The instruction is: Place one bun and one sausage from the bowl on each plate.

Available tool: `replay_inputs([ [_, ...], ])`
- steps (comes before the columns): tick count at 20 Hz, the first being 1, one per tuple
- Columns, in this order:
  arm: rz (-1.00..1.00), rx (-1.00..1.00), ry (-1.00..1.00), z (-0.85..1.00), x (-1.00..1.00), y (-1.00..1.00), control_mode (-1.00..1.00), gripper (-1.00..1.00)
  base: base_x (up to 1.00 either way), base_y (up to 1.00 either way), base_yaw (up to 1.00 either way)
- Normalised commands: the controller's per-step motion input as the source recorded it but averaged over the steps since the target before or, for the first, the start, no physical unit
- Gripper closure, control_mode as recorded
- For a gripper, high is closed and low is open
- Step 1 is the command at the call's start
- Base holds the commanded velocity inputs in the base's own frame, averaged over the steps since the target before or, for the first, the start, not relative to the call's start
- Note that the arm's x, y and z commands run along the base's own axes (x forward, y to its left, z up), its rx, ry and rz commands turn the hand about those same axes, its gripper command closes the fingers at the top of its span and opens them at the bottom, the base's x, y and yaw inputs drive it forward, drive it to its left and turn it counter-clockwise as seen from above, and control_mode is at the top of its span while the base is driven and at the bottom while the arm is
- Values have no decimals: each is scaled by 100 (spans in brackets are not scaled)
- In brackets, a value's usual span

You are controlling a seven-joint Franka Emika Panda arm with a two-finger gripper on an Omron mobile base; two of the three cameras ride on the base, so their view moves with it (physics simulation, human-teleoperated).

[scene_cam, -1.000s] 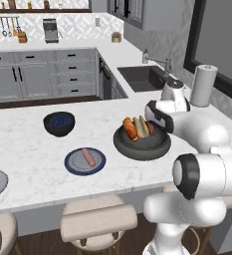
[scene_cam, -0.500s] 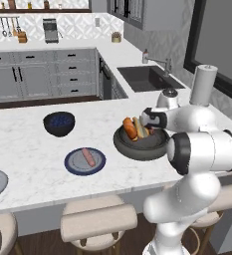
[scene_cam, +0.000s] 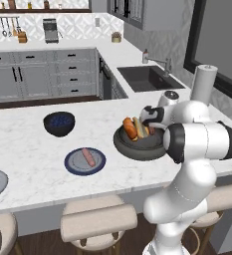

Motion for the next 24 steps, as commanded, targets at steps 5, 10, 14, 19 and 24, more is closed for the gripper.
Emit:
replay_inputs([
  [5, 0, 16, 0, -6, 0, -7, -100, -100, 0, 0, 0],
  [10, 0, 0, 0, -24, 1, 0, -100, -100, 0, 0, 0],
  [14, 0, 0, 0, -9, 11, 10, -100, -100, 0, 0, 0],
  [19, 0, 0, 0, -4, 18, 10, -100, -100, 0, 0, 0],
  [24, 0, 0, 2, -10, 9, 7, -100, -100, 0, 0, 0],
])
